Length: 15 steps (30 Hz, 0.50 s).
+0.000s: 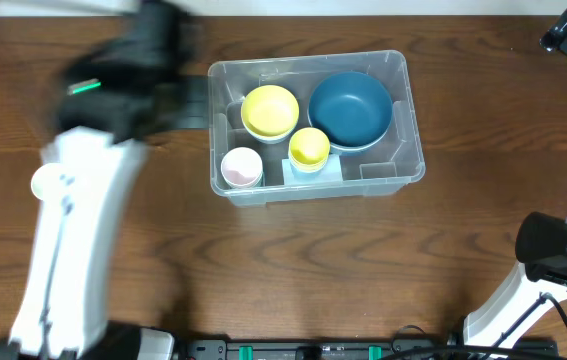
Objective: Pack container
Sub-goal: 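Release the yellow cup and retract the left arm to the left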
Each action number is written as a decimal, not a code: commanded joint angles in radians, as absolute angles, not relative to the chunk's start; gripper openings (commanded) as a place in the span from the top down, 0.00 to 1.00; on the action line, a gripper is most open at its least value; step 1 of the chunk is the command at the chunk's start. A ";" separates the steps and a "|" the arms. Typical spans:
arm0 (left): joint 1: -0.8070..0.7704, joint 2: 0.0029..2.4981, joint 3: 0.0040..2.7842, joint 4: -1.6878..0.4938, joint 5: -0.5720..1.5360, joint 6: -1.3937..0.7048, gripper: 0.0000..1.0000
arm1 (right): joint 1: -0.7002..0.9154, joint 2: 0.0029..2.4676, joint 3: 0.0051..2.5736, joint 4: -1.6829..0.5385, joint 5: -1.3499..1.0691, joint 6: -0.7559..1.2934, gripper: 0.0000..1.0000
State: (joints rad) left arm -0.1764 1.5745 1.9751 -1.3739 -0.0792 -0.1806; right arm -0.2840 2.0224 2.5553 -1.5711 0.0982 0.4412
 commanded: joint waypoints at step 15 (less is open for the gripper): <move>0.356 1.571 1.379 -1.101 -0.080 -0.458 0.30 | -0.287 2.033 2.562 -1.571 0.101 0.456 0.01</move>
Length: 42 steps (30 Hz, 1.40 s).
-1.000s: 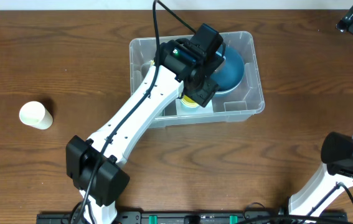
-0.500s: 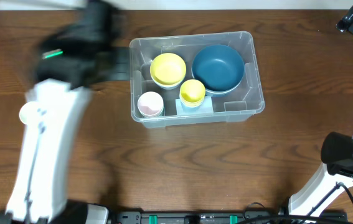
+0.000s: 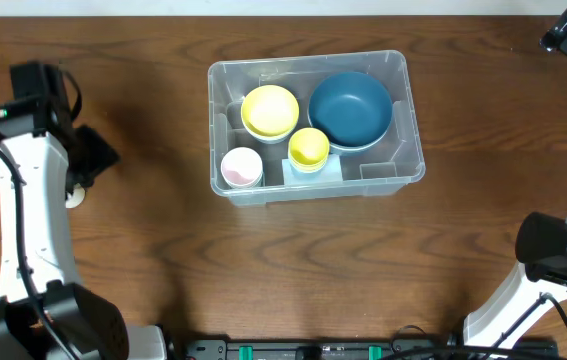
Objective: Pack container
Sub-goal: 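Release the yellow cup and retract the left arm to the left, then reach the left gripper to the white cup and grasp it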
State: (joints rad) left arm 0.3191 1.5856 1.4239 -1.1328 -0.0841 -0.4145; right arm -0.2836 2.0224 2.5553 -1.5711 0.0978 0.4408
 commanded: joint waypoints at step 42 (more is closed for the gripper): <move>0.407 1.833 1.281 -0.700 -0.086 -0.284 0.94 | -0.287 2.033 2.562 -1.571 0.101 0.456 0.01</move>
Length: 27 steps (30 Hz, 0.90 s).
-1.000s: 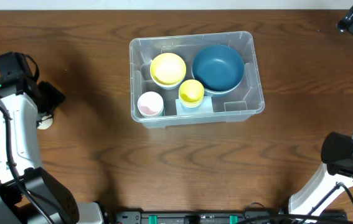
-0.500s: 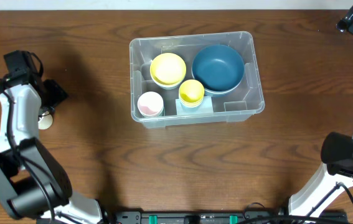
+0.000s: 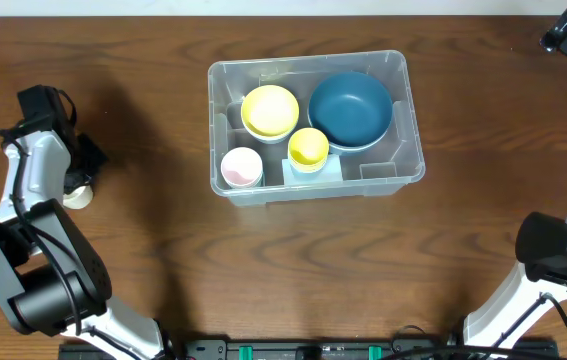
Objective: Pack container
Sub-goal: 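Reach the left gripper to the white cup and grasp it, then carry the white cup into the bin onto the pink cup and release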
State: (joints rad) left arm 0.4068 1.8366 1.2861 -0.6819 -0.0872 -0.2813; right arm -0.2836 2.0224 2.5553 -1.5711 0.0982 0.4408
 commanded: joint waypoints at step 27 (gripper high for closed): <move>-0.345 1.272 1.362 -0.884 0.235 -0.059 0.94 | -0.287 2.033 2.562 -1.571 0.101 0.456 0.01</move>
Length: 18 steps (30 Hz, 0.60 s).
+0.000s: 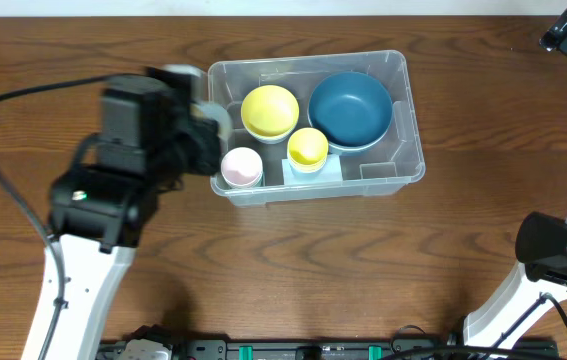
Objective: Pack container
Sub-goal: 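Carry the white cup into the bin onto the pink cup and release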
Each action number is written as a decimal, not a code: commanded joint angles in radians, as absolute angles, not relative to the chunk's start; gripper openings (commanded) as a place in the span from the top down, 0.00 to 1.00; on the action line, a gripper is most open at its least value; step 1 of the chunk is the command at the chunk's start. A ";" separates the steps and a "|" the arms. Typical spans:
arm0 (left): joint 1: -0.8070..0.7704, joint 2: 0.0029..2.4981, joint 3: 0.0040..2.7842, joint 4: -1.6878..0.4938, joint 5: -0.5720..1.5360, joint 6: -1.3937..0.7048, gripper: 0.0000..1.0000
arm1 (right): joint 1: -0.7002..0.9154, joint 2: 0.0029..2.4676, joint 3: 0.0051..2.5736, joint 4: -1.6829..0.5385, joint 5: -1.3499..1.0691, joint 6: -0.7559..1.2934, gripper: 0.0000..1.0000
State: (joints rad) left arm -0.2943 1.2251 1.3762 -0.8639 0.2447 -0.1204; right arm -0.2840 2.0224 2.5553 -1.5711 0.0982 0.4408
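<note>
A clear plastic container [411, 150] sits at the table's back middle. Inside are a yellow bowl [270, 110], a blue bowl [351, 108], a small yellow cup [309, 148] and a pink-white cup [242, 167]. My left gripper [213, 125] hangs at the container's left wall. It looks shut on a small white cup [220, 118], which the fingers mostly hide. Only a dark part of my right arm shows, in the far right corner, and its fingers cannot be made out.
The brown wooden table [293, 270] spreads around the container. My left arm's white link [78, 290] crosses the front left. The right arm's base [553, 250] stands at the front right edge.
My left gripper was down at a white cup on the table's far left. Now it is at the container's left wall, and the cup is gone from that spot.
A white cup lay on the table's far left with my left arm blurred above it. Then the gripper stood beside the cup, then right over it. Now the gripper is at the container with the cup in it. The right arm has not moved.
</note>
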 commanded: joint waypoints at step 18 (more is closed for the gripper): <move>-0.414 1.544 1.350 -0.926 0.154 -0.052 0.94 | -0.287 2.033 2.562 -1.571 0.101 0.456 0.01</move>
State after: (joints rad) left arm -0.4107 1.5433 1.3628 -0.9203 0.1894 -0.0620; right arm -0.2840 2.0224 2.5553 -1.5711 0.0982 0.4408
